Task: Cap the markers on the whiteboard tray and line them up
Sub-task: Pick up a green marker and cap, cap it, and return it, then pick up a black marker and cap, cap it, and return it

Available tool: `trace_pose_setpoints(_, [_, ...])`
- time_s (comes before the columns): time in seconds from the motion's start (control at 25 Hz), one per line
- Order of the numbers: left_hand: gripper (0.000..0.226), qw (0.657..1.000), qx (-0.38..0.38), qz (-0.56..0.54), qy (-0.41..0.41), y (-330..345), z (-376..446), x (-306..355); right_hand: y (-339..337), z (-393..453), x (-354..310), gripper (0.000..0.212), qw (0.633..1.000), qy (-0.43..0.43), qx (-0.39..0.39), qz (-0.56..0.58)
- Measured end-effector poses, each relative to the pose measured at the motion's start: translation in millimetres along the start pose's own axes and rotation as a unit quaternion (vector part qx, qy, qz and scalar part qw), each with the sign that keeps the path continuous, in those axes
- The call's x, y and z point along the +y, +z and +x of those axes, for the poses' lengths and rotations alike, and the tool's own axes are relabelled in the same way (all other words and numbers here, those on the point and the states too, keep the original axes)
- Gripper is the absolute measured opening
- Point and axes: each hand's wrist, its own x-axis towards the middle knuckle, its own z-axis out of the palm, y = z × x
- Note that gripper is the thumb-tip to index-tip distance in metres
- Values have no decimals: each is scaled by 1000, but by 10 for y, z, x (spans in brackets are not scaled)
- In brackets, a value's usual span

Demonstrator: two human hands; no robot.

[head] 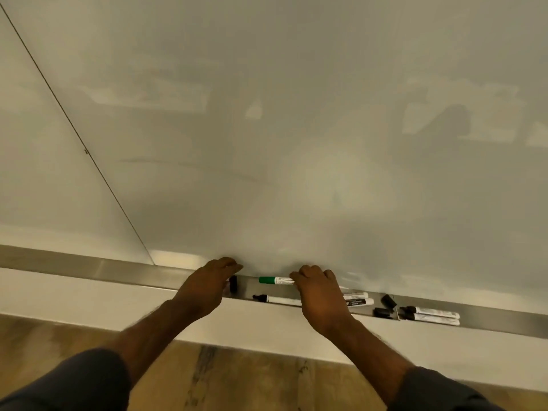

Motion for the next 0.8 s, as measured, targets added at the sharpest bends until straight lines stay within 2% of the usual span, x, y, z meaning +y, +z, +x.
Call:
trace_pose_setpoints(0.08, [64, 999, -44, 21, 3, 117, 1, -129, 168, 17, -34, 44, 1000, 13, -17, -2])
trace_pose_setpoints(0.16, [68, 998, -62, 3, 6, 183, 5, -195, 285, 41, -81, 44, 1000, 11, -21, 20])
trace_pose_setpoints(0.32, [45, 997, -58, -1, 42, 267, 11, -260, 489, 106, -141, 34, 999, 28, -5, 41])
trace_pose_setpoints(0.44, [27, 997, -58, 15, 44, 291, 21, -291, 577, 158, -195, 25, 999, 38, -16, 15])
trace_pose_setpoints(0.6, [23, 997, -73, 13, 23, 283, 15, -312, 715, -18, -286, 16, 998, 56, 19, 2])
trace_pose_setpoints(0.72, [21, 997, -79, -14, 10, 243, 13, -309, 768, -115, -269, 27, 998, 62, -10, -1])
trace_pose_setpoints(0.8, [17, 997, -55, -45, -1, 198, 12, -298, 747, -70, -225, 39, 998, 58, -38, -9])
